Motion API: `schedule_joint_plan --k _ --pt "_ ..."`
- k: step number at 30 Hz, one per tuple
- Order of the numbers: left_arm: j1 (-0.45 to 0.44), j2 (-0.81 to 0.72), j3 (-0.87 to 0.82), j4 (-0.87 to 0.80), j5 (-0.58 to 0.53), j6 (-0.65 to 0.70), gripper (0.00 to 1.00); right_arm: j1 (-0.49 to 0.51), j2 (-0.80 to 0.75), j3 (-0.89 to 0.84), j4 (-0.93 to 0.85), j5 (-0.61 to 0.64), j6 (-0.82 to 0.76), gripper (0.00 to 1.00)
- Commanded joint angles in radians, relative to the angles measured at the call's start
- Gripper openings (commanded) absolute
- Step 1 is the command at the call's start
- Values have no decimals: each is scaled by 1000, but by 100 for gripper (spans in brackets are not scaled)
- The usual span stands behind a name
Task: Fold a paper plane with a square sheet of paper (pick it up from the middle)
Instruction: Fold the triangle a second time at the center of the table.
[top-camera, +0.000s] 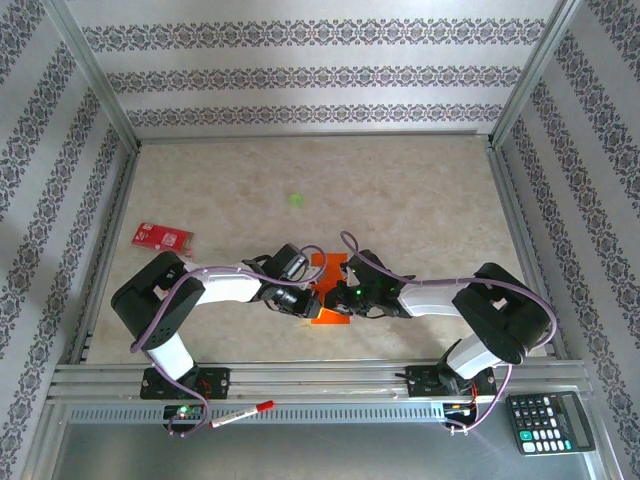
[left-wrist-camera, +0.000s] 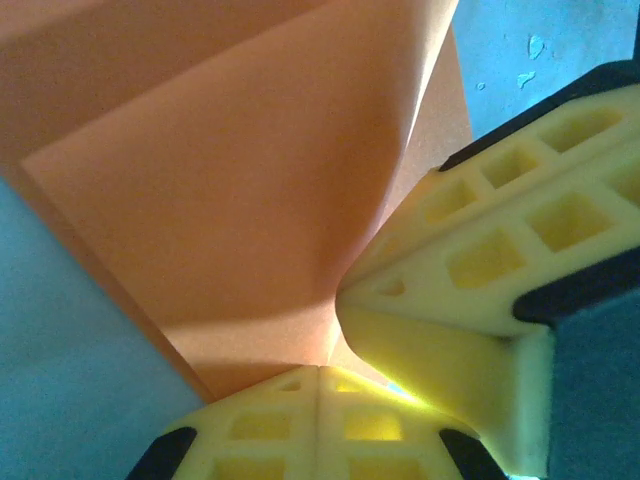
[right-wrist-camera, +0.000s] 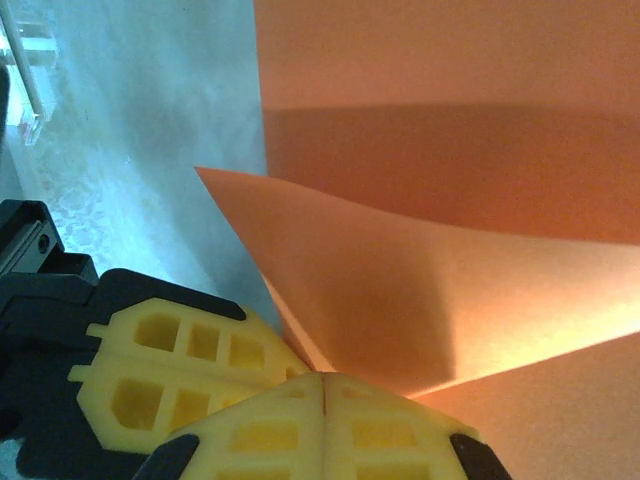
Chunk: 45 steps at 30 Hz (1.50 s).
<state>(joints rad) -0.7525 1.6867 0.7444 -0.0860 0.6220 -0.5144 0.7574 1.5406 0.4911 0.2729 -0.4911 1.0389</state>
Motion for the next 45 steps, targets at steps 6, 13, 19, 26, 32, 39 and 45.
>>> schedule_joint_plan --k 6,13,19,26,32,39,45 --pt "-7 31 -37 -125 -98 28 0 -11 55 -14 16 54 7 0" --pt "-7 56 -28 -161 -120 54 0 -74 55 -10 -26 59 -28 0" --pt "-7 74 -29 -180 -123 69 0 -140 55 13 -77 51 -78 0" --pt "-7 76 -29 -192 -129 77 0 -243 64 28 -146 62 -160 0" --pt "-7 77 -19 -194 -129 79 0 -328 89 48 -176 53 -226 0" --pt "-7 77 -13 -192 -127 71 0 -376 -11 74 -195 -9 -259 0" --pt "-7 79 -11 -180 -125 60 0 -275 -153 21 -198 11 -185 0"
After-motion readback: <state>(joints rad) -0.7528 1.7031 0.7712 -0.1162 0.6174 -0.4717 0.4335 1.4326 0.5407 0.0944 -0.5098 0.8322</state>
